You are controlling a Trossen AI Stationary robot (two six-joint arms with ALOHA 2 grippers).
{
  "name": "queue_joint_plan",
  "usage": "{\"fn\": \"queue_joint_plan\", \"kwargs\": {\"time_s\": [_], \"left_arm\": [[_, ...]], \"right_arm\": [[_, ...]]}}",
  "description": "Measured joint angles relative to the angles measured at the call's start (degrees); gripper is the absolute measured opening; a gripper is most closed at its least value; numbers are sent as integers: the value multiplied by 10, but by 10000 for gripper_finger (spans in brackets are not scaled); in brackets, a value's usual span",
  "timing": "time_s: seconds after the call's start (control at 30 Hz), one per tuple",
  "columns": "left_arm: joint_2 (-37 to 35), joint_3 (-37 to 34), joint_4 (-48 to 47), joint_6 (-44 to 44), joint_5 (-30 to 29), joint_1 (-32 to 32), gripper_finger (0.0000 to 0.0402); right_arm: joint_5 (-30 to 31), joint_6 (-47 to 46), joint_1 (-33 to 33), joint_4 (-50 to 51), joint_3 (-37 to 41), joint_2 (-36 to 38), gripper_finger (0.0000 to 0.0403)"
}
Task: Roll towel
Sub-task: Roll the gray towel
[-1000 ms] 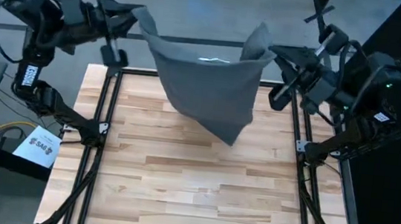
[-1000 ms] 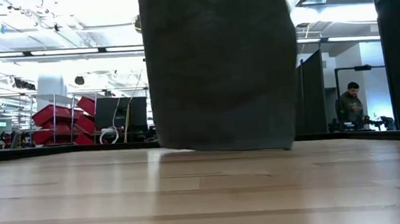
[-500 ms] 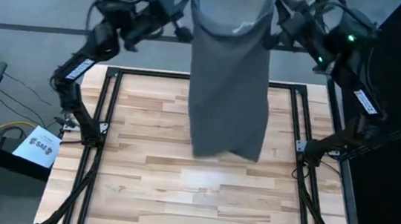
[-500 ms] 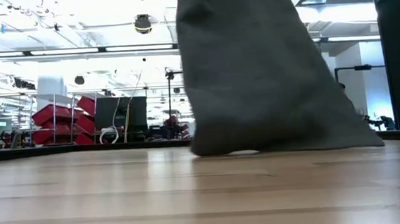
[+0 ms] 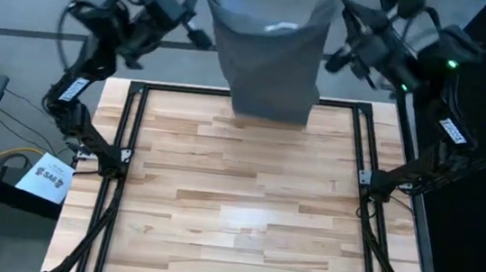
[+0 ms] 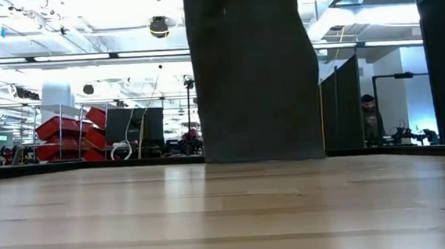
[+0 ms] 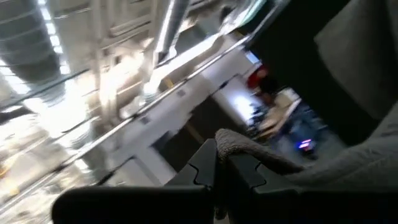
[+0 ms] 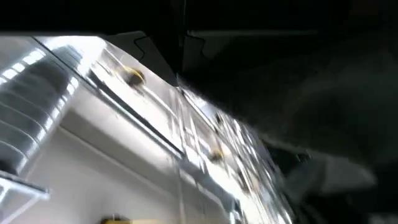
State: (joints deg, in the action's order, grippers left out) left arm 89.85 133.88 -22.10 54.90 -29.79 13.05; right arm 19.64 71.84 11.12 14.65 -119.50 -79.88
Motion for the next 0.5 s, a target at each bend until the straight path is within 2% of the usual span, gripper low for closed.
{"fn": "queue_joint_plan", "kwargs": {"time_s": [0.13,0.27,0.37,0.5], "left_arm": [[-25,0,-121,-78,3,-61,0],[-36,0,-285,-181,9,-113,0],[-36,0,-383,-265,57,-147,0],[-33,0,-466,-347,138,-190,0]], "right_arm": [[0,-72,-73,109,0,16,0],[0,-208,-124,275,0,17,0],[0,-329,-160,381,0,6,0],[0,-478,-223,493,0,-18,0]]}}
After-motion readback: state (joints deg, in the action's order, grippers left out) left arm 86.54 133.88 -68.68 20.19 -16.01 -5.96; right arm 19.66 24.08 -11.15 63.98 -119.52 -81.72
